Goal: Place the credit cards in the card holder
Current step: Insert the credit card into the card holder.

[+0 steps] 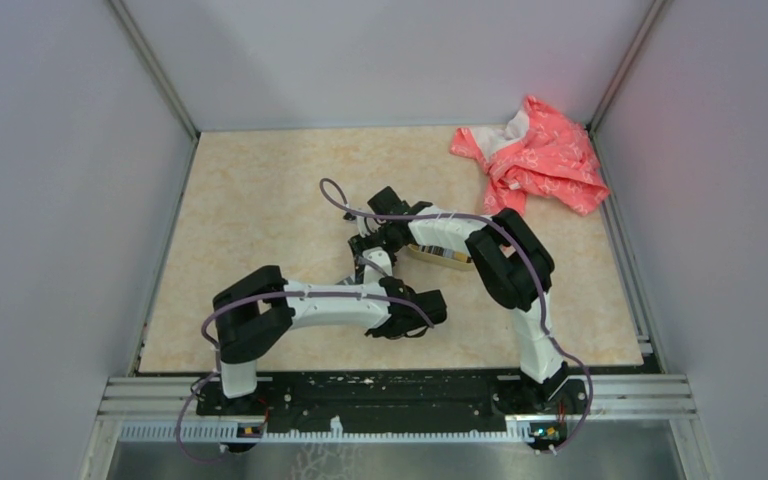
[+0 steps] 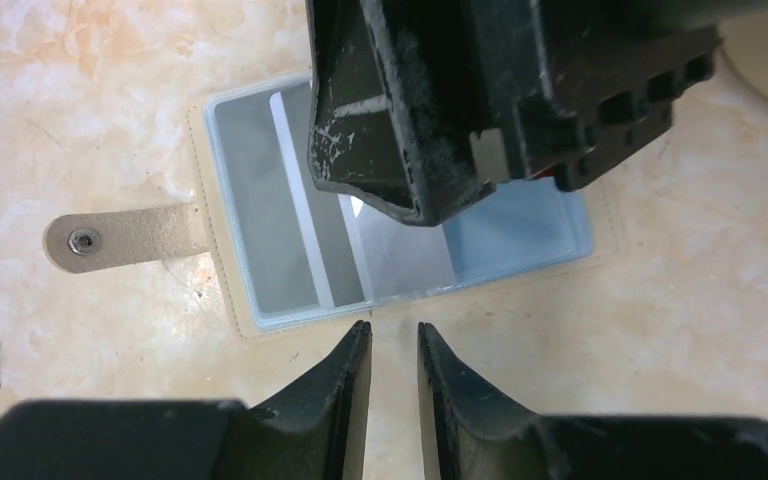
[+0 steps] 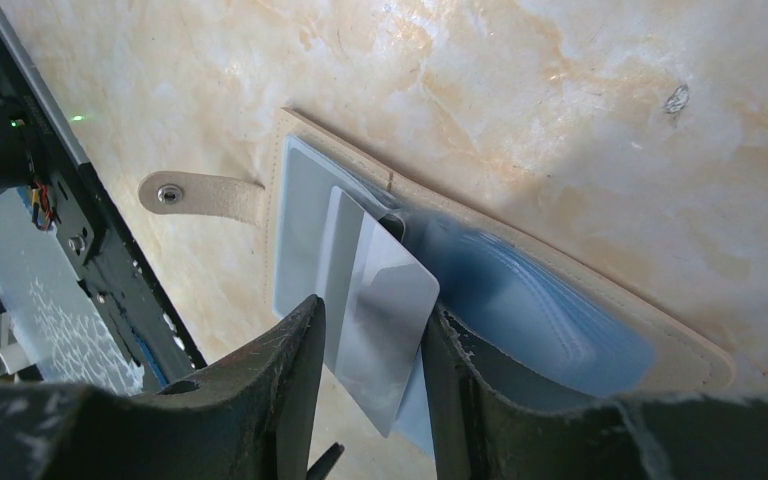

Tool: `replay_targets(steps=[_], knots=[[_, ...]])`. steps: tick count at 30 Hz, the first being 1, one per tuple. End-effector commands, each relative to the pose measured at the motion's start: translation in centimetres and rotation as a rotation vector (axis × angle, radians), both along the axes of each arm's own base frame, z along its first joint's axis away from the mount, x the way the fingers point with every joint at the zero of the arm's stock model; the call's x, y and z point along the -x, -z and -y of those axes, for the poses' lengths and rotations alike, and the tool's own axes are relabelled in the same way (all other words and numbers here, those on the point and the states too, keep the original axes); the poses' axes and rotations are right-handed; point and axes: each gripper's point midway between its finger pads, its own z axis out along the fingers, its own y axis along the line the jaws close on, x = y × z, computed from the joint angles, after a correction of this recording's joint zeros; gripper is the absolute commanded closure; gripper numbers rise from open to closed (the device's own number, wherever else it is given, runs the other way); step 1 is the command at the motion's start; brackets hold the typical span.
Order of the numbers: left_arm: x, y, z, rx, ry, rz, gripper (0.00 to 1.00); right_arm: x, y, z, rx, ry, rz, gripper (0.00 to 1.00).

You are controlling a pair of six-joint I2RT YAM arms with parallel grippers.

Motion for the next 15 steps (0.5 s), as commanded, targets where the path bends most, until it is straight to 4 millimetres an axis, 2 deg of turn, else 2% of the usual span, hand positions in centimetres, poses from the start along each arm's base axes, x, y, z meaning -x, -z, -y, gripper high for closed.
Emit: replay_targets(steps=[1,4,9,12,15], knots=[[-3.5,-5.2,-0.7,0.094,-0.113,0.316,0.70,1.4,0.1,0.7,0.016,-0.024,-0.023,0.59],[-4.0,-5.4,-0.2,0.096,-0.102,0.350,0.71,1.4,0.1,0.6,0.016,-0.024,-0.025,0.59],[-4.6,-5.5,-0.4,0.051,-0.131,0.399,0.76,1.5,0.1,0.7,0.016,-0.025,-0.024,0.59],[-4.6,-4.9,-0.8,0.024,-0.160,0.411,0.82,1.4,0.1,0.6,0.016,-0.026,-0.024,0.59],[-4.7,-4.3,-0.7,0.009,-0.166,0.415,0.84,1.5,0.2,0.6,0.016,-0.027,-0.025,0.59]])
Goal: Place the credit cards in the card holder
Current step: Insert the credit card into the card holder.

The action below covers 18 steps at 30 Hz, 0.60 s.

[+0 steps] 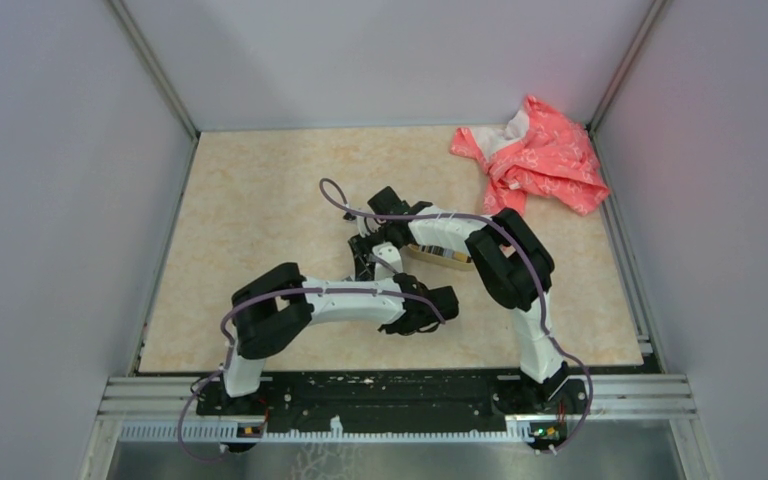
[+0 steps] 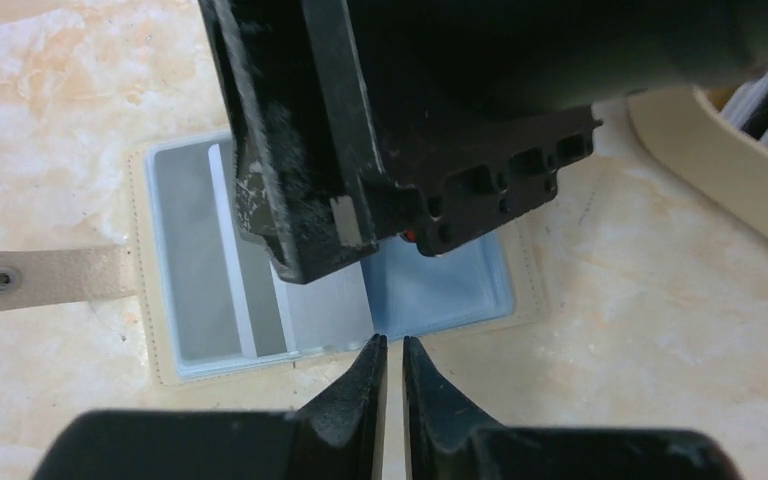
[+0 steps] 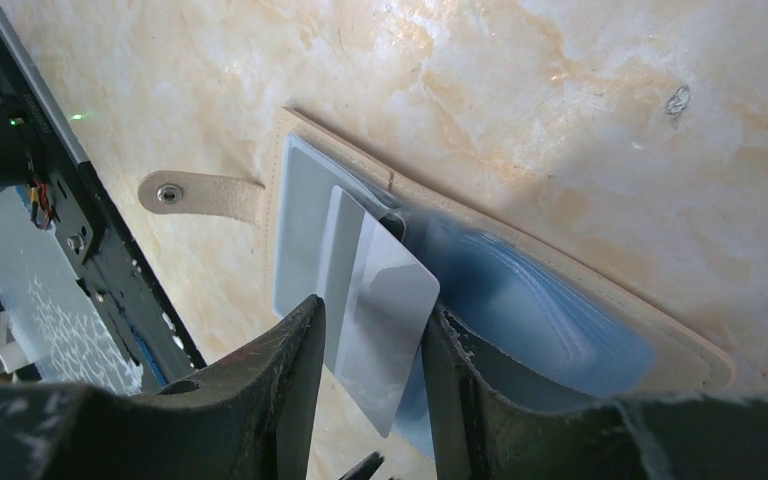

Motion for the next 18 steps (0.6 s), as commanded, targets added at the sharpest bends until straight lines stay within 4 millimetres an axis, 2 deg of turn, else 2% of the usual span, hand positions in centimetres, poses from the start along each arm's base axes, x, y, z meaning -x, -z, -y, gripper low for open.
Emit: replay_targets(steps=[1,8,18], knots=[[-2.5,-3.0,-3.1,-0.030,-0.146,0.299,0.86,1.4,0.2,0.6,0.016,-0.026,-0.026,0.59],[-3.1,-3.5,-3.1,-0.056,-0.150,0.340,0.91,1.5,0.2,0.6,0.015,-0.027,-0.029,0.59],[-3.5,-4.5,-2.9,-0.045,-0.171,0.378,0.84,1.6,0.3,0.7,0.018,-0.030,-0.031,0.59]])
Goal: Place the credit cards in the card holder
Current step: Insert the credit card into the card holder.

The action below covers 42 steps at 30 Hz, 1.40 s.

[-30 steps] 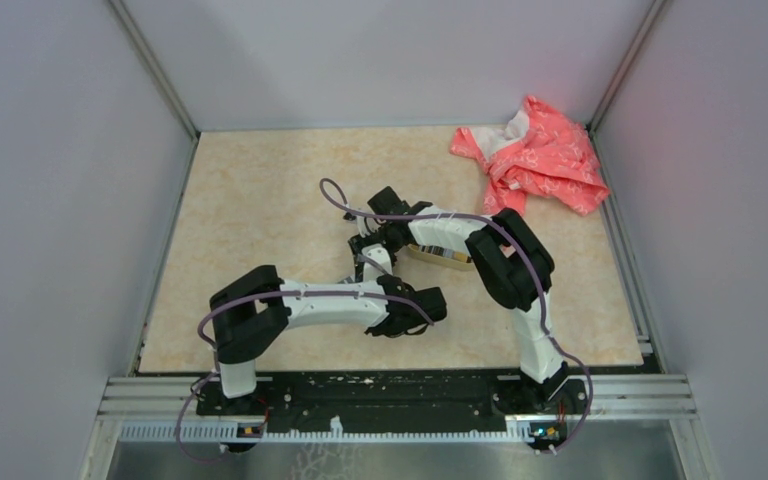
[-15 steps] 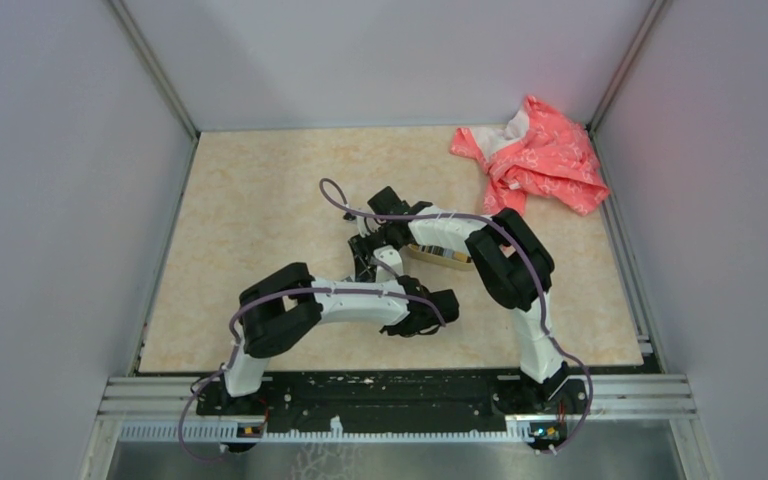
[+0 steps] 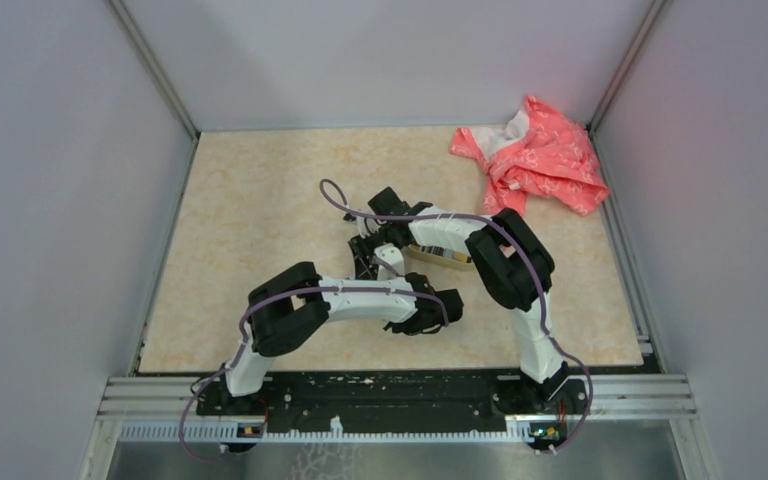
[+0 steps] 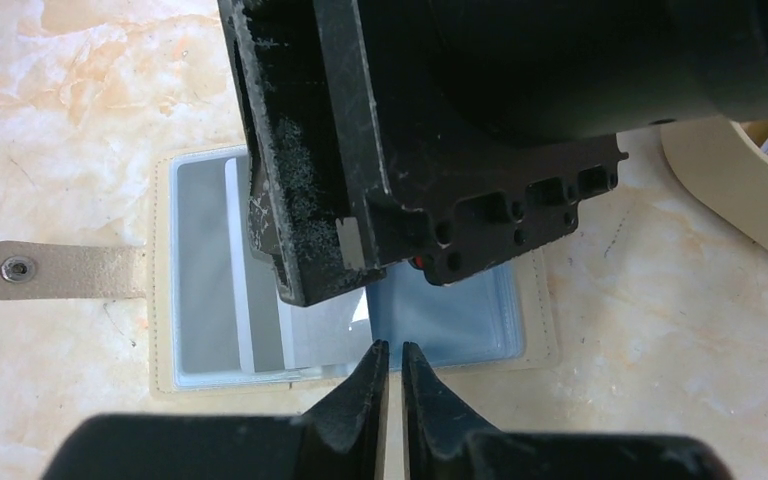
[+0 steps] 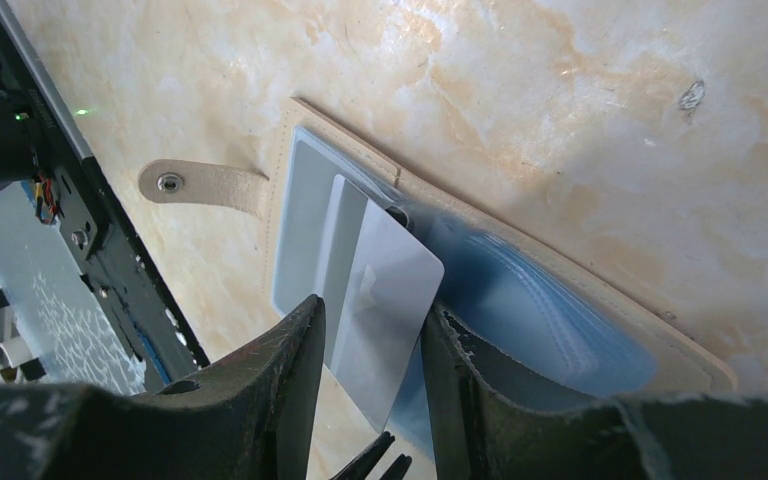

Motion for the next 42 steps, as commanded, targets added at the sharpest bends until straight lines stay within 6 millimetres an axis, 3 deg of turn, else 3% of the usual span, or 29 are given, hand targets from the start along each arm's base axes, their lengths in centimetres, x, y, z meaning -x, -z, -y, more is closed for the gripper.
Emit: replay_targets(steps=[1,19,28,38,42], knots=[[-3.2,-5.6,-2.6,0.019,-0.102,0.363,0.83,1.3,0.3,0.7,0.025,-0.022,-0.024,0.59],[-3.1,-2.9,-5.6,0.036,-0.210,0.296,0.75,1.3,-0.3,0.7,0.014,-0.031,-0.012,0.59],[-3.0,-4.0,-6.0,0.045,-0.222,0.311,0.73,0.5,-2.0,0.9,0.000,-0.038,0.065,0.58],[-1.7,-7.9,-5.1,0.106,-0.127,0.321,0.62,-1.2,-4.6,1.5,-0.030,-0.023,0.182,0.59],[-0.6,-6.3,-5.2,0.091,-0.027,0.207,0.61,-2.0,-4.7,2.1,-0.019,0.005,0.208,0.75]])
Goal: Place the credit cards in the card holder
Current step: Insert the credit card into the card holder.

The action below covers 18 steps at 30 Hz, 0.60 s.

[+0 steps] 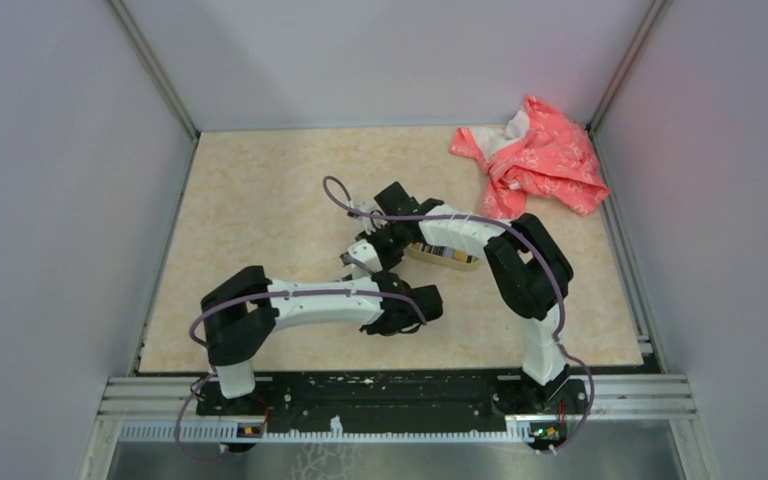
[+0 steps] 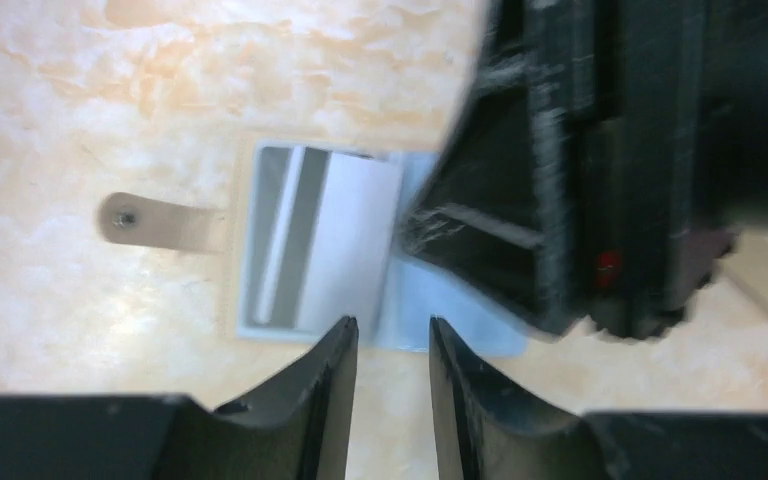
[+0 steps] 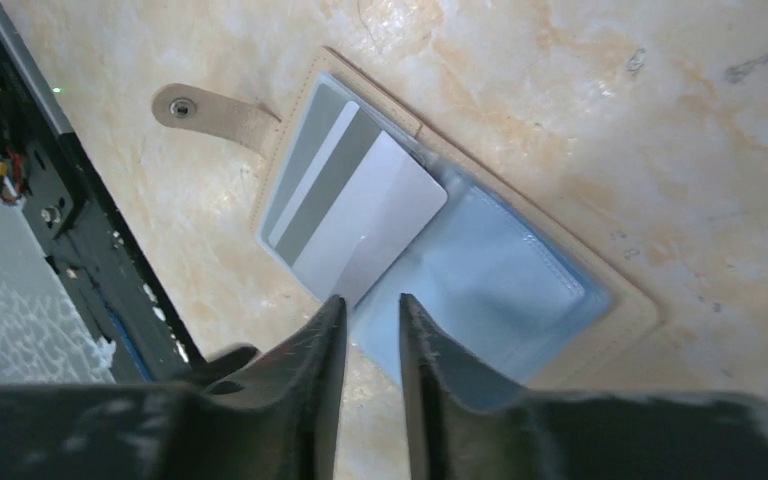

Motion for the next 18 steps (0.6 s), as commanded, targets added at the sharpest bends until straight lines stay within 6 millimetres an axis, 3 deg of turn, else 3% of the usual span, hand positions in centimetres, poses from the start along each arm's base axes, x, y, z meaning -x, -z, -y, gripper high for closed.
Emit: replay_targets(steps=[1,4,5,8,9,18], knots=[[-0.6,-1.9,-3.3,-0.039,0.036,0.137,0.61,-1.6,-2.3,0.5,-0.026,0.025,0.096,0.80],[0.6,-0.4,-3.2,-0.011,0.190,0.060,0.64,-1.7,-1.6,0.6,-0.012,0.032,0.093,0.92],[0.9,-0.8,-2.8,0.027,0.264,0.057,0.67,-1.7,-1.4,0.6,-0.008,0.031,0.088,0.95],[2.0,-1.0,-2.1,0.115,0.456,0.056,0.96,-1.6,-0.9,0.6,0.004,0.028,0.078,0.99],[2.2,-1.1,-2.2,0.142,0.490,0.055,1.00,-1.6,-0.7,0.6,0.009,0.028,0.076,1.00],[1.9,2.7,-9.7,0.079,0.400,-0.159,1.00,-1.3,1.1,-0.1,0.074,0.019,0.101,1.00]])
